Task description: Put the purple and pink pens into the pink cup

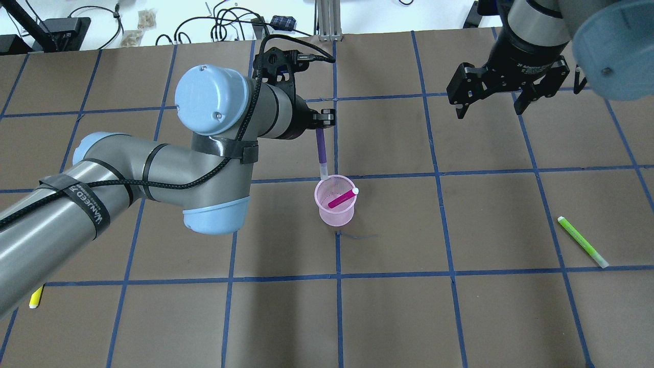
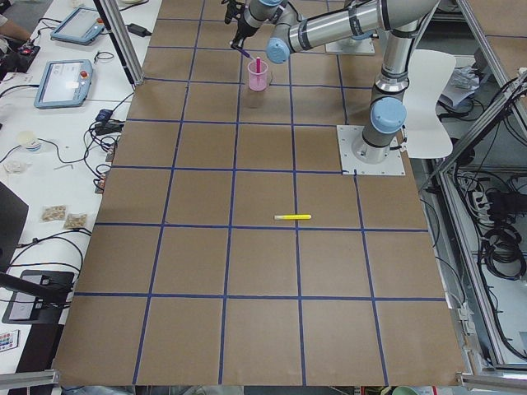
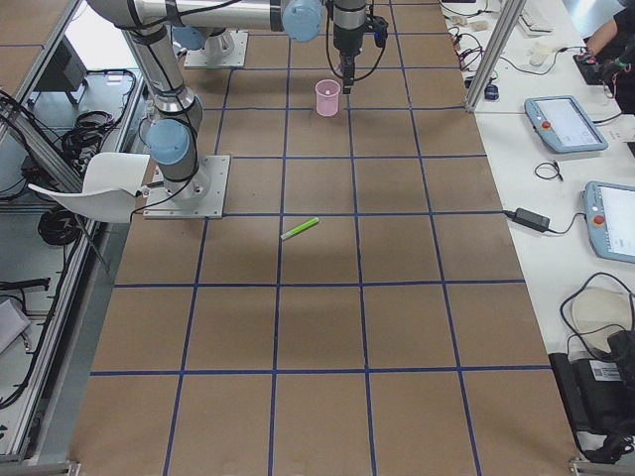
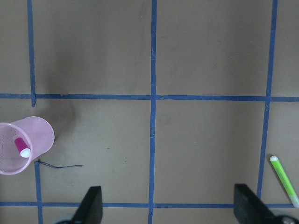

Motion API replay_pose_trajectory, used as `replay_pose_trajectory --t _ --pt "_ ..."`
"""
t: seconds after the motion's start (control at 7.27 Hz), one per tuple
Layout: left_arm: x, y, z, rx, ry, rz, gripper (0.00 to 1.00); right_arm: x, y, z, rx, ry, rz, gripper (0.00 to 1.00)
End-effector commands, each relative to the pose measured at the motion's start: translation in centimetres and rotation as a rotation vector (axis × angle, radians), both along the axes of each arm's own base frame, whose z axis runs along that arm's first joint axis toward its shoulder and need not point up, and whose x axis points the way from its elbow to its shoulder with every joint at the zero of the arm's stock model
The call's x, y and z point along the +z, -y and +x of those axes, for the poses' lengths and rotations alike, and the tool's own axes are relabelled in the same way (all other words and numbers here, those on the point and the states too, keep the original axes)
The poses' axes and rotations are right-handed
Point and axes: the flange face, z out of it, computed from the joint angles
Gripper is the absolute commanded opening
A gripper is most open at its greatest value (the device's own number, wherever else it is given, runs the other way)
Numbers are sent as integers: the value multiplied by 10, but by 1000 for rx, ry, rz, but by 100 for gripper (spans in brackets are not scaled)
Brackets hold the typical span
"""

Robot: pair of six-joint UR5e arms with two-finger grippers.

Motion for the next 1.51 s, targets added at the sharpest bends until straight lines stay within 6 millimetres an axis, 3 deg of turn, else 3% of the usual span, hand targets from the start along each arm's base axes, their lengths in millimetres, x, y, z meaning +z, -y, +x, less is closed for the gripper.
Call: replay_pose_trajectory --t 0.0,0.41,0.83,1.38 --pt "-16 -5 0 7 7 -17 0 6 -5 1 2 -1 -12 100" --pt "-39 -12 1 21 -3 -20 0 7 -7 1 4 -1 -13 100" --pt "-53 -18 -12 25 34 -7 0 4 -7 1 4 -2 -9 100" --pt "-60 -24 -22 5 42 6 0 4 -10 1 4 -2 -9 100"
